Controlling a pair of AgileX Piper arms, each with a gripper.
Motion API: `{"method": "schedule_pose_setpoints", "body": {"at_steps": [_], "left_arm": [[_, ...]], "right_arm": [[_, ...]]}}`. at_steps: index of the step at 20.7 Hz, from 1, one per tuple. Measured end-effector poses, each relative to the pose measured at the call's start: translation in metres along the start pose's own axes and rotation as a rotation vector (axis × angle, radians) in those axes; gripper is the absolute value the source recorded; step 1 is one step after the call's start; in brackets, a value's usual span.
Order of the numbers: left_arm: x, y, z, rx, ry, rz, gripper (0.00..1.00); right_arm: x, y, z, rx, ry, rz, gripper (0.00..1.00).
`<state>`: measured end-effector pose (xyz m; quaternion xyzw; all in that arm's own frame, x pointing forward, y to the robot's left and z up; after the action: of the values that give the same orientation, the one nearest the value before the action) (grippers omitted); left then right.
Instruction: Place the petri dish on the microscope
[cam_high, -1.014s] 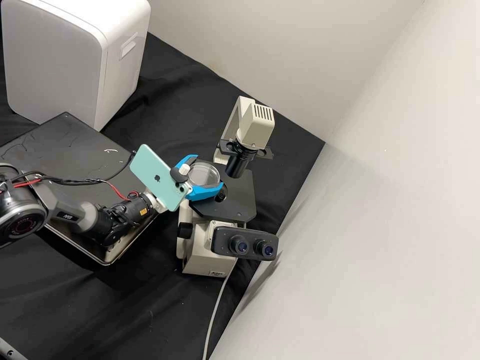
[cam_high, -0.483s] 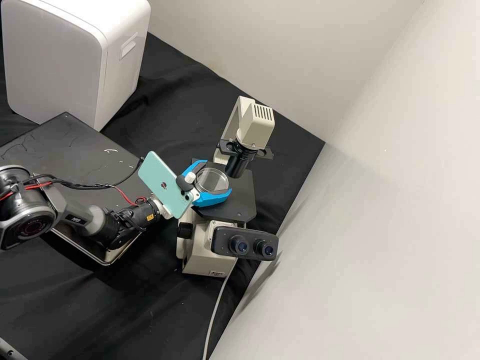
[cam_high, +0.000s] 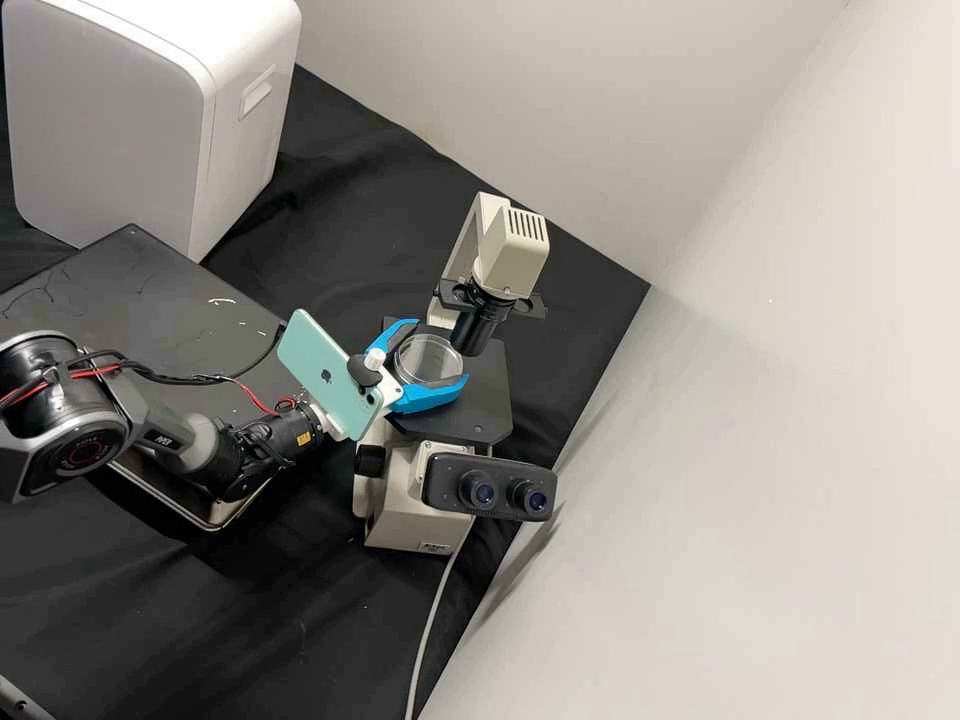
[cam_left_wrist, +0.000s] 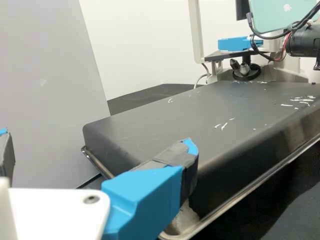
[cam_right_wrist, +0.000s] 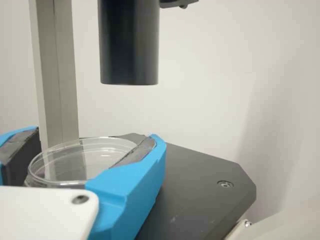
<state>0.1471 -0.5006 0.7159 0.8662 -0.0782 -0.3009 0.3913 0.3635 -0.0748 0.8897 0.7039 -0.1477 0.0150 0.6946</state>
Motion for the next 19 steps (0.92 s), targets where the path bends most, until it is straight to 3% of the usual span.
{"method": "schedule_pose_setpoints", "body": {"at_steps": [4,7,12,13,16,19], "left_arm": [[0.0,0.0,0.0,-0.002,0.0,0.0,1.0],[0.0,0.0,0.0,-0.018,0.0,0.0,1.0],[0.0001,0.0,-0.001,-0.019,0.002,0.0,1.0],[0.0001,0.0,-0.001,-0.019,0.002,0.0,1.0],[0.0001,0.0,-0.001,-0.019,0.002,0.0,1.0],[0.0001,0.0,-0.001,-0.019,0.002,0.0,1.0]], "right_arm": [[0.0002,-0.0009,0.0009,-0.002,0.001,0.001,0.0],[0.0003,-0.0014,0.0014,-0.006,0.0,0.0,0.0],[0.001,-0.0016,0.0017,-0.007,0.004,0.003,0.0],[0.0011,-0.0019,0.002,-0.007,0.005,0.004,1.0],[0.0011,-0.0019,0.0022,-0.011,0.005,0.007,1.0],[0.0011,-0.002,0.0028,-0.036,-0.001,0.006,1.0]]}}
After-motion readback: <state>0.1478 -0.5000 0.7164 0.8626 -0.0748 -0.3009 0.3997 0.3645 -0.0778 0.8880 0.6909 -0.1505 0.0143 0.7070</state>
